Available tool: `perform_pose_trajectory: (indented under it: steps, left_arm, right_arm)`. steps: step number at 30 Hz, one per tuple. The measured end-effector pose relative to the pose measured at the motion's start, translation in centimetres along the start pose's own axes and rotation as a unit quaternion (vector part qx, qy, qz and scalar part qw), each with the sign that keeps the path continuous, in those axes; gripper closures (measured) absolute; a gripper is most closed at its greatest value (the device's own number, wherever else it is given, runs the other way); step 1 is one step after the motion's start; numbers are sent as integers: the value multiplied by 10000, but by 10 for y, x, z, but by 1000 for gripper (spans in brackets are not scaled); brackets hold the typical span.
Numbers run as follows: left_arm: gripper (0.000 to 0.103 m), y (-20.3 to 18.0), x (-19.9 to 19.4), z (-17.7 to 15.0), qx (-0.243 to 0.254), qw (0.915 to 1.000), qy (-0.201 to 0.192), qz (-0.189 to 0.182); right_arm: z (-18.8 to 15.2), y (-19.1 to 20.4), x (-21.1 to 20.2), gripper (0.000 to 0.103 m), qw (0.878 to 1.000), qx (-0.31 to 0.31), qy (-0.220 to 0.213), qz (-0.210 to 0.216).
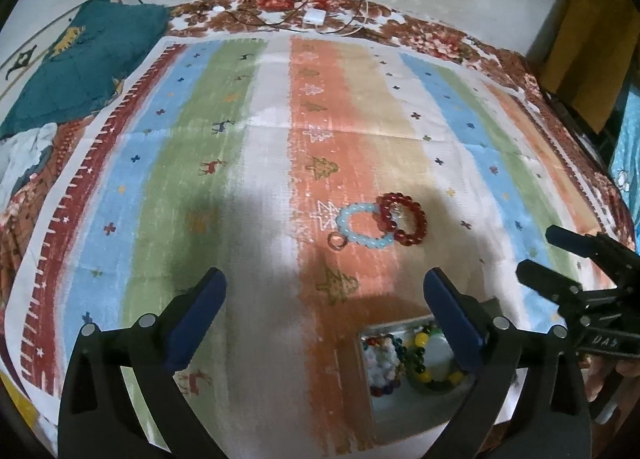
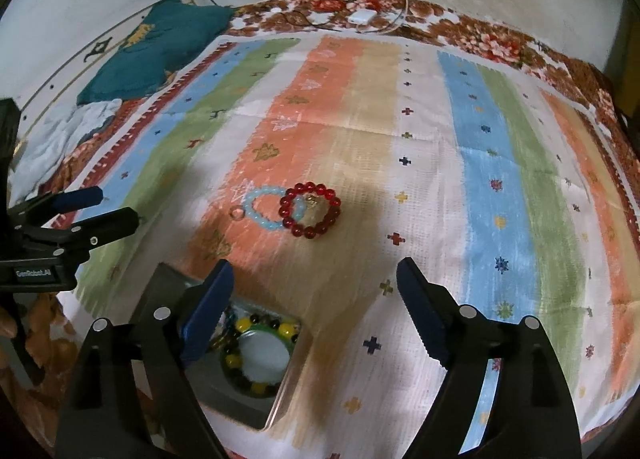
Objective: Organize jewelry
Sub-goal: 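Move both open tools toward the pale blue and dark red bracelets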
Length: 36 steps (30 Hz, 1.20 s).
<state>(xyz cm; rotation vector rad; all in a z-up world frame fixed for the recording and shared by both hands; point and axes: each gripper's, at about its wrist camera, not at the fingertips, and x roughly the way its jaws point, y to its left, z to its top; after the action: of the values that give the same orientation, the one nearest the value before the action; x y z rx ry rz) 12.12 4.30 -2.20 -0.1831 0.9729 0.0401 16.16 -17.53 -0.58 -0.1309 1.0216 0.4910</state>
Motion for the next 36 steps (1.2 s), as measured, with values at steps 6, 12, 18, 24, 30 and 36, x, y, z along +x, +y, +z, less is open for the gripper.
perform_pose_trajectory:
  steps: [6, 12, 18, 24, 30, 36]
  left_arm:
    - [6, 1, 17, 7, 73, 9999, 128, -36]
    - [6, -1, 36, 12, 141, 9993, 322, -88]
    - [6, 0, 45, 19, 57, 9989, 391, -256]
    - [6, 3, 58, 24, 15, 9985, 472, -268]
    - [6, 6, 74, 29, -2, 9980, 590, -218]
    - [6, 9, 86, 33, 19, 9975, 683, -197]
  right_arm:
    - [9, -8, 16, 18, 9997, 199, 156, 55]
    - [20, -9, 37, 18, 9994, 174, 292, -51]
    - [27, -11, 56, 18, 9988, 205, 431, -83]
    - [33, -14, 68, 18, 9982, 339, 501, -27]
    - [37, -15, 81, 18, 9976, 360, 586, -40]
    - [40, -22, 96, 18, 9965, 438, 702, -113]
